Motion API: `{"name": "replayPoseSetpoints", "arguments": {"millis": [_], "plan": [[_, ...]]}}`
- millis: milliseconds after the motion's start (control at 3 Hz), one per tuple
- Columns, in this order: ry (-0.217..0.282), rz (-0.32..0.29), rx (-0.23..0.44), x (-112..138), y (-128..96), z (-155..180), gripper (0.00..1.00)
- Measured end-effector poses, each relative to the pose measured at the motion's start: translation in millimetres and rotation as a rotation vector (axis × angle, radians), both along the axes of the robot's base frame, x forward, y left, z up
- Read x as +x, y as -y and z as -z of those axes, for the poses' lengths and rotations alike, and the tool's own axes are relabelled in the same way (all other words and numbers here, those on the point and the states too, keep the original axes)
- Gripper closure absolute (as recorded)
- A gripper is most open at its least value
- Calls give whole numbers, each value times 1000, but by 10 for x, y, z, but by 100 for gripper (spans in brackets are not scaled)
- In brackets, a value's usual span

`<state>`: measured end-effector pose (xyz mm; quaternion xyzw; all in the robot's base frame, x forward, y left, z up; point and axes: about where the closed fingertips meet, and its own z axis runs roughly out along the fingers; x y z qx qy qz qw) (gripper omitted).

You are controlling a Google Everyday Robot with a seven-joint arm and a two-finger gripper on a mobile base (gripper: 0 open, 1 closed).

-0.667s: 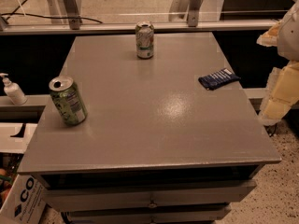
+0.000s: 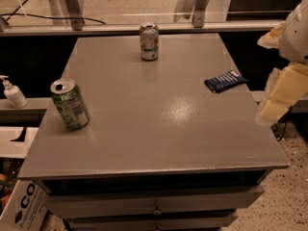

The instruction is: Knock green can over

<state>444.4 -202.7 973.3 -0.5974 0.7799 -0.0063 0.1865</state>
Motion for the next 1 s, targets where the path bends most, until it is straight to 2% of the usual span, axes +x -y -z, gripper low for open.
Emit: {"name": "replayPoseSetpoints", "arguments": {"millis": [333,667,1000], "plan": [[7,-11,132,106,-314,77,0],[16,-47,227,220,-631,169,0],[-17,-100,337,265,-1122,453,0]]}}
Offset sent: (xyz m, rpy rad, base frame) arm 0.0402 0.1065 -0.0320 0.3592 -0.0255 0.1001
